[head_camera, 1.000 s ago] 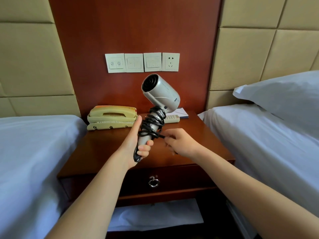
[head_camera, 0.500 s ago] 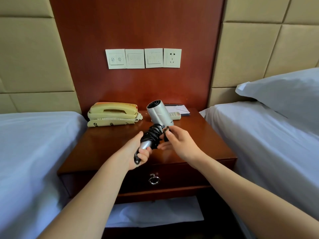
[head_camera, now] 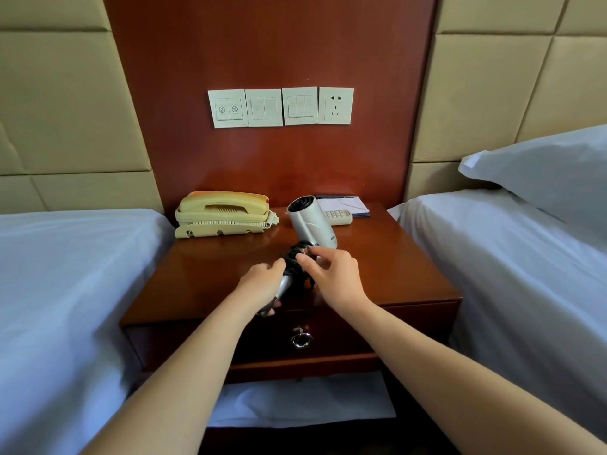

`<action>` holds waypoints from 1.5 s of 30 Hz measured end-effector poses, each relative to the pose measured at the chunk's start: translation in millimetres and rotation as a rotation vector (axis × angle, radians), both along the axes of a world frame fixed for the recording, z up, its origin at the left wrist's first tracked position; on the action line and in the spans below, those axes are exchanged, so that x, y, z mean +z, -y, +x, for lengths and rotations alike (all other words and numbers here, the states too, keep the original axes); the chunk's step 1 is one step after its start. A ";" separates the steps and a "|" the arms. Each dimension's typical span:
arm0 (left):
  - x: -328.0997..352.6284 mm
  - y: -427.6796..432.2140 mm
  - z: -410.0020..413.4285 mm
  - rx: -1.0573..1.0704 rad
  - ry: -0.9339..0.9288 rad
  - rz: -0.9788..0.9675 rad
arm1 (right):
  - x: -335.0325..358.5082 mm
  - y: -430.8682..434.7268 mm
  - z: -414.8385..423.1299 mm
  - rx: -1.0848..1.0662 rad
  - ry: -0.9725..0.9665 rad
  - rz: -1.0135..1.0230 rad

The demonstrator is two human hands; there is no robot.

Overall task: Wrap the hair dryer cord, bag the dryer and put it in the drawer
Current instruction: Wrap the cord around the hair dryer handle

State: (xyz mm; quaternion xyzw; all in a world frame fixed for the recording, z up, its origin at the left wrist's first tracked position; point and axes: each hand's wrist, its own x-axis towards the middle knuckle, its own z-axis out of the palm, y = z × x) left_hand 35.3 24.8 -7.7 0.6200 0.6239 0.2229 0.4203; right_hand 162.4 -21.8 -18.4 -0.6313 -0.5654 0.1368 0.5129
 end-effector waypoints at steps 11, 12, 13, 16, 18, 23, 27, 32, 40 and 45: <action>-2.0 -14.6 -22.5 -0.146 -0.066 0.485 | -1.2 -4.7 -0.4 0.209 -0.232 -0.166; 0.2 -14.1 -22.4 -0.171 -0.049 0.529 | -0.5 -5.9 0.4 0.209 -0.277 -0.159; 3.2 -13.3 -22.5 -0.196 -0.034 0.551 | 0.4 -7.0 0.9 0.200 -0.306 -0.150; 7.6 -17.6 -25.8 -0.270 -0.045 0.567 | 3.0 -12.1 2.8 0.153 -0.302 -0.116; 7.9 -21.4 -29.3 -0.311 -0.048 0.558 | 5.5 -15.8 4.5 0.110 -0.218 -0.059; 5.5 -15.7 -31.0 -0.399 -0.055 0.608 | 14.4 -21.7 10.9 0.025 0.065 -0.037; 9.8 -6.9 -27.4 -0.366 -0.114 0.776 | 25.6 -17.7 2.4 0.037 0.195 -0.123; 9.8 -1.0 -26.8 -0.325 -0.174 0.920 | 44.9 -11.2 16.0 0.369 0.093 -0.357; 9.9 4.9 -20.8 -0.375 -0.038 0.774 | 28.6 -22.5 30.8 0.058 -0.141 -0.143; 6.8 13.2 -8.9 -0.488 -0.051 0.756 | 30.8 -21.4 36.8 0.052 0.081 -0.088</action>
